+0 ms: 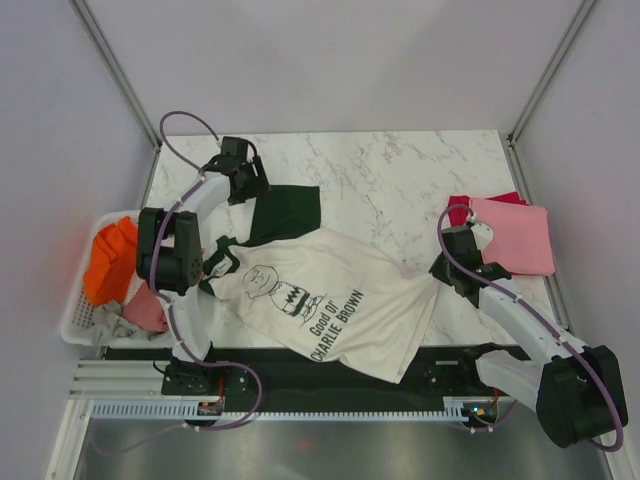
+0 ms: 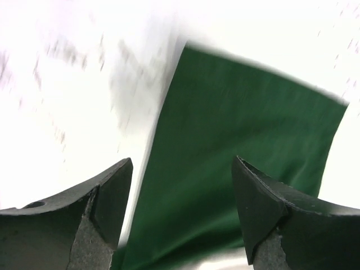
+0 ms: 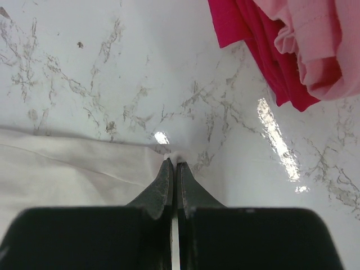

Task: Fold and stack the t-shirts
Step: Flatten the tshirt out

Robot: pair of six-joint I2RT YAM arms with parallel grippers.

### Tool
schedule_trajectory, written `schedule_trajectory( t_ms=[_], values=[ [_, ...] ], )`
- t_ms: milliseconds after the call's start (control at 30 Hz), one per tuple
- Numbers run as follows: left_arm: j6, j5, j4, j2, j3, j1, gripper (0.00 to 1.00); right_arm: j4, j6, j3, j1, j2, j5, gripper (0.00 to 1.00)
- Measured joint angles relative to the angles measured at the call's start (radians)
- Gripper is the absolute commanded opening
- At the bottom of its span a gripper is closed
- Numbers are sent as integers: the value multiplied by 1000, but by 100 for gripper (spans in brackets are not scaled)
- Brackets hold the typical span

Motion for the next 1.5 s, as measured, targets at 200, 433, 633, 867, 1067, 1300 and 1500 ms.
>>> schedule_trajectory(
  t_ms=[200, 433, 633, 867, 1067, 1300, 1500],
  values=[
    [7, 0, -70, 282, 348, 0, 73, -2, -5, 34, 0, 19, -12, 0],
    [12, 37, -172, 479, 613, 11, 58, -3, -10, 61, 0, 31, -24, 0],
    [13, 93, -207, 518, 659, 24, 47, -3, -12, 70, -6, 32, -32, 0],
    [11, 111, -190, 503, 629, 24, 52, -3, -19, 74, -13, 33, -32, 0],
    [15, 111, -157, 483, 579, 29, 41, -4, -19, 74, -13, 38, -33, 0],
    [18, 108, -134, 424, 479, 28, 2, -3, -19, 74, -14, 38, -33, 0],
    [19, 130, -141, 426, 486, 30, 2, -2, -23, 74, -16, 41, -33, 0]
  ],
)
